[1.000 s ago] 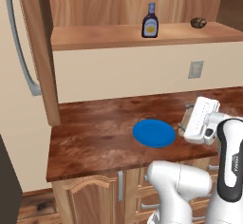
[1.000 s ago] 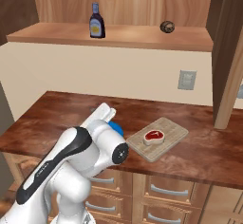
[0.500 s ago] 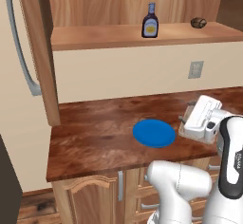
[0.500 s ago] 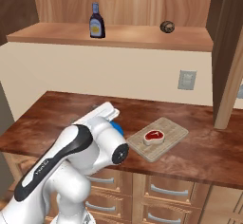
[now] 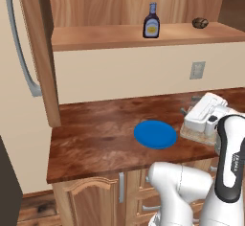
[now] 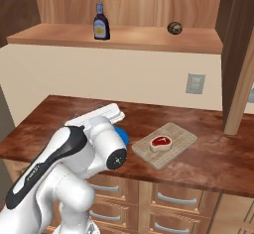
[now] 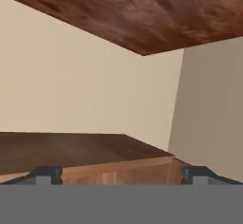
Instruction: Pick the steak from the plate and place it on the cutting board. Then pick the condiment bottle from the cabinet and place it next to the cutting board.
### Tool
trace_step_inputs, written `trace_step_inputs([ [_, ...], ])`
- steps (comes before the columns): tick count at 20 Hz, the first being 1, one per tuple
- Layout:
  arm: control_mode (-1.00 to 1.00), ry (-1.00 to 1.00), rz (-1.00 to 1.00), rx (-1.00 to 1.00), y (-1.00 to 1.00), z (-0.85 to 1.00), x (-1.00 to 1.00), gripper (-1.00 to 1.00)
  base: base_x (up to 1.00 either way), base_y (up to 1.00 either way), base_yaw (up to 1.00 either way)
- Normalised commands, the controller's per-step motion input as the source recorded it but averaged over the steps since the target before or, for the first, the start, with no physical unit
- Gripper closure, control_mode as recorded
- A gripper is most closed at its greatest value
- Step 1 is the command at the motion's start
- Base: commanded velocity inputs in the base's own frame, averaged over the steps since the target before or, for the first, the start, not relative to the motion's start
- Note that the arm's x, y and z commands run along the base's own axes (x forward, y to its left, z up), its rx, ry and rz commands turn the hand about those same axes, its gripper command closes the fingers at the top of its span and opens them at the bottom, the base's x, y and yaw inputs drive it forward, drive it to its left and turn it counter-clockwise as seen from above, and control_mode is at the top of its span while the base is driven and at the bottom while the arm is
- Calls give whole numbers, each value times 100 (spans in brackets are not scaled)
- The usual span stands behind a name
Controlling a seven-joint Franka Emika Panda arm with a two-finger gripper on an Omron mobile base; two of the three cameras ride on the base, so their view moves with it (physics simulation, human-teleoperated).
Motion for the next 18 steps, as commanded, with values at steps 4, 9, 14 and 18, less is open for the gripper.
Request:
trace_step_inputs([
  [4, -100, 7, -8, 2, 0, 35, 0, -100, 0, 0, 0],
  [9, -100, 4, -5, 4, 0, 37, 0, -100, 0, 0, 0],
  [14, -100, 1, -1, 10, 0, 44, 0, -100, 0, 0, 0],
  [18, -100, 0, 0, 10, 0, 47, -1, -100, 0, 0, 0],
])
